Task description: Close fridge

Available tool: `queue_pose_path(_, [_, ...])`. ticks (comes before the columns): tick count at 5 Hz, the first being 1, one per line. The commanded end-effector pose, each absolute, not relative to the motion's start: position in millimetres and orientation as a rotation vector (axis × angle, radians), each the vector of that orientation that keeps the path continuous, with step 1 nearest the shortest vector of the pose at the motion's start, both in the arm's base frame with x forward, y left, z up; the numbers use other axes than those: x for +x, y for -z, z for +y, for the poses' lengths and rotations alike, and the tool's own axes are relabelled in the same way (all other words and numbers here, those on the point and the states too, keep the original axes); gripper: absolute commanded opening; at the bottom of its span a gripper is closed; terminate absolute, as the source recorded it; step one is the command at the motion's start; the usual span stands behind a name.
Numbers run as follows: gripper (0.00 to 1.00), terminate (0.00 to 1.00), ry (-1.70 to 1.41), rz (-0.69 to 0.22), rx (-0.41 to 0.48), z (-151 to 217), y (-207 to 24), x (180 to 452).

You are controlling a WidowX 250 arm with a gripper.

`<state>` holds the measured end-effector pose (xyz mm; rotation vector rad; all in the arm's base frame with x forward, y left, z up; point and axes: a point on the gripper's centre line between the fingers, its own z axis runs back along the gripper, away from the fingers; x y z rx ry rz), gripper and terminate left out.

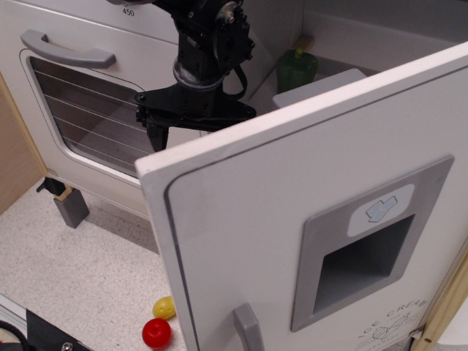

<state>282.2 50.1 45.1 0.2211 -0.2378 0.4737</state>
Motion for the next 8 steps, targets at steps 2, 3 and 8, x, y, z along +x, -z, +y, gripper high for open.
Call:
queue_pose_path(2, [1.0, 0.0, -0.461, -0.273, 0.212, 49, -69, 285])
queue_pose_path(3, [1.0, 0.0, -0.477, -0.329, 0.215, 46, -105, 293])
queue_pose_path(8, [1.0, 0.0, -0.113, -0.39, 0.042, -31, -225, 250])
